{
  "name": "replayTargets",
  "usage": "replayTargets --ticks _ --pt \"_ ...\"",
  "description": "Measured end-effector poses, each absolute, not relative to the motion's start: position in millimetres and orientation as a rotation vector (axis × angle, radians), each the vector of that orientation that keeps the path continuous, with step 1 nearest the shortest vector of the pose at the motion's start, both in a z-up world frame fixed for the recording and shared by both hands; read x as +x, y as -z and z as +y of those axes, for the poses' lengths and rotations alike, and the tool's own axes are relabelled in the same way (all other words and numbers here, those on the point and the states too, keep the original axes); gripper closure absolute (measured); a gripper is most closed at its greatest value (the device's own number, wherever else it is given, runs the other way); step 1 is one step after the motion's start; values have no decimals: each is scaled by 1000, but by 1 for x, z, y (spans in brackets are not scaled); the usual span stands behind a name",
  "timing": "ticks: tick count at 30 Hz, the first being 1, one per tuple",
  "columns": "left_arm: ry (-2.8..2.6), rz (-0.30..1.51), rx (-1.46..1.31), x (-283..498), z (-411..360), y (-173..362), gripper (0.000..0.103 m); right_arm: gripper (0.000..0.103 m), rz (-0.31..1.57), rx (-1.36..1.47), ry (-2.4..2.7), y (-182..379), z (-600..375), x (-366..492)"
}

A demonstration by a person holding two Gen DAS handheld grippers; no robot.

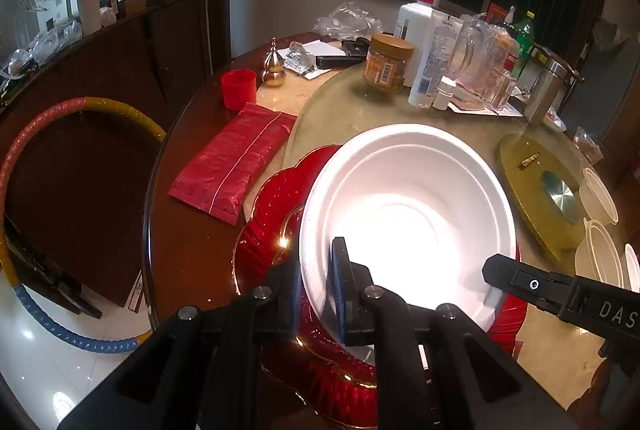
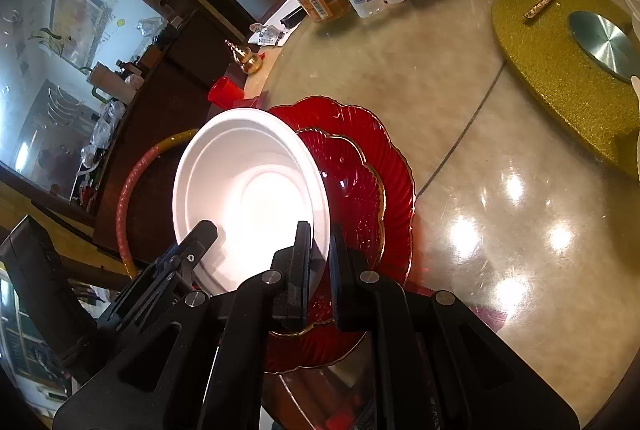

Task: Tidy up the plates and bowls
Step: 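Lower the white bowl with both tools onto the stacked red plates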

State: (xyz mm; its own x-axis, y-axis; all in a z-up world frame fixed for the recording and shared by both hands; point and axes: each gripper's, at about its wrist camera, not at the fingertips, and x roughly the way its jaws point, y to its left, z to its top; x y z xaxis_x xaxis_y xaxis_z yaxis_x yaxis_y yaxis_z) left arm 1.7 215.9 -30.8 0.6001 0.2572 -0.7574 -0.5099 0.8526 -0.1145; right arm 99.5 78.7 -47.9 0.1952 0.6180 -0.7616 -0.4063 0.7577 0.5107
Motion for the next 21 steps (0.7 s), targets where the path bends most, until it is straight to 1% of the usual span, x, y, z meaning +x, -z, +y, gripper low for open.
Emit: replayTargets --ticks 21 --pt "-462 850 -331 6 216 41 90 95 1199 190 -712 58 85 106"
